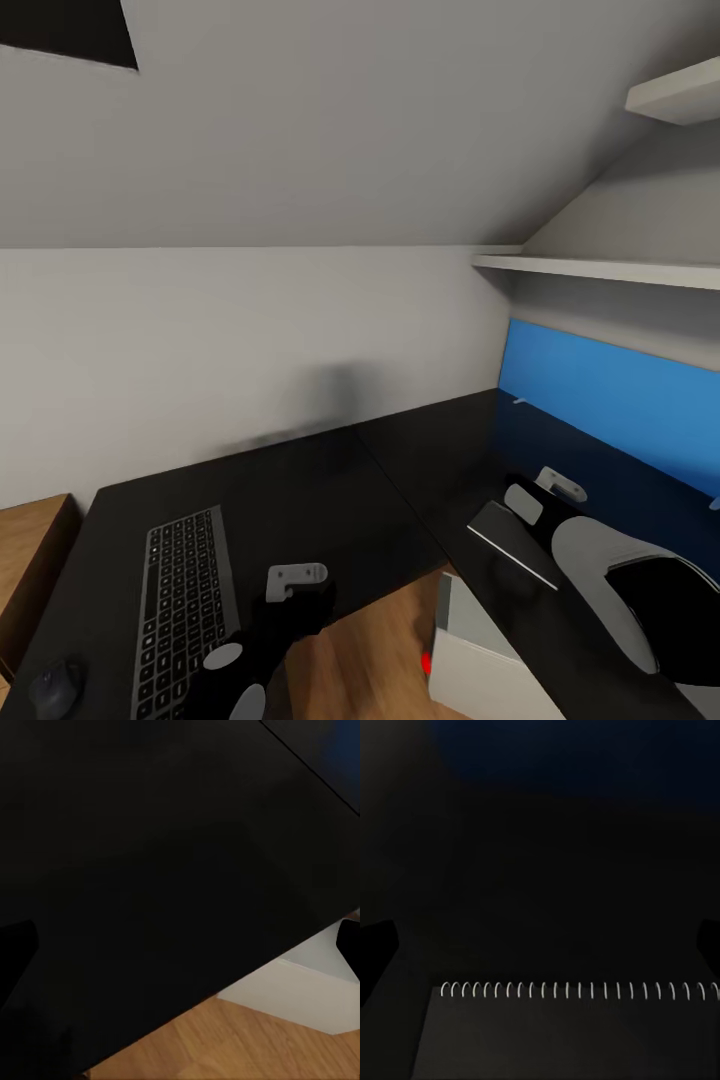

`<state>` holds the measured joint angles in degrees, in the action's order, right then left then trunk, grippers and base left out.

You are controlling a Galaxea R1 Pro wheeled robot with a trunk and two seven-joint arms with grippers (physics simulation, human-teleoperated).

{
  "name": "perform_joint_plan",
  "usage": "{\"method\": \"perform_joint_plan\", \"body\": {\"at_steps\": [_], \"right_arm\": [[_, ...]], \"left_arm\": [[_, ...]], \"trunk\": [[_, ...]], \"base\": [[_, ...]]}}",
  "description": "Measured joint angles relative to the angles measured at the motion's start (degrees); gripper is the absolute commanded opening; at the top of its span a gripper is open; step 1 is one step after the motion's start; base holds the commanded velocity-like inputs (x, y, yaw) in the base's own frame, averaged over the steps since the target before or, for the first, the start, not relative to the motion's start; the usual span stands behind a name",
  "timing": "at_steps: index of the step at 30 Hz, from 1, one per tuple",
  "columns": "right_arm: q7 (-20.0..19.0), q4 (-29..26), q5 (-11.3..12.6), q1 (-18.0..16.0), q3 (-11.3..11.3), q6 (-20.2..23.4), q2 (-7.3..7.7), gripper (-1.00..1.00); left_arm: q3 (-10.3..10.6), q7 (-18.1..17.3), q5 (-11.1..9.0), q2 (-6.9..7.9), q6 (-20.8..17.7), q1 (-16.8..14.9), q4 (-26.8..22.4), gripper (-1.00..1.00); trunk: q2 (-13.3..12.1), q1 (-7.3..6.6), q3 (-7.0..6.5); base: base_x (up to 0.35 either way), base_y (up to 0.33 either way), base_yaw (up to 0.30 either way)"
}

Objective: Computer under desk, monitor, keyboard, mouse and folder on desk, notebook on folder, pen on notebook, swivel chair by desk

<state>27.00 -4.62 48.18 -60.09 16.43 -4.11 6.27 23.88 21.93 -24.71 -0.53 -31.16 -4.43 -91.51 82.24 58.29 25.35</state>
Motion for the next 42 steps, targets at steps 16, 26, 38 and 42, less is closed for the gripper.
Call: {"method": "perform_joint_plan", "body": {"at_steps": [16, 26, 38, 42], "right_arm": [[0.07, 0.0, -0.19, 0.0, 0.01, 0.34, 0.31, 1.0], [-0.12, 0.0, -0.26, 0.0, 0.1, 0.19, 0.4, 1.0], [0.17, -0.08, -0.02, 0.0, 0.03, 0.61, 0.73, 1.0], [0.18, -0.08, -0.01, 0.0, 0.02, 0.62, 0.75, 1.0]], "left_arm": [[0.25, -0.27, 0.0, 0.08, 0.78, 0.0, -0.41, 1.0], [0.47, -0.27, -0.01, 0.03, 8.24, 0.0, -0.52, 1.0], [0.64, -0.21, -0.02, 0.0, 8.68, 0.0, -0.52, 1.0], [0.64, -0.21, -0.02, 0.0, 8.69, 0.0, -0.52, 1.0]], "trunk": [[0.0, 0.0, 0.0], [3.2, 1.75, 1.43], [8.01, 4.39, 3.59], [9.61, 5.27, 4.31]], "base": [[0.102, 0.0, 0.0], [0.002, 0.0, 0.0], [0.0, 0.0, 0.0], [0.0, 0.0, 0.0]]}}
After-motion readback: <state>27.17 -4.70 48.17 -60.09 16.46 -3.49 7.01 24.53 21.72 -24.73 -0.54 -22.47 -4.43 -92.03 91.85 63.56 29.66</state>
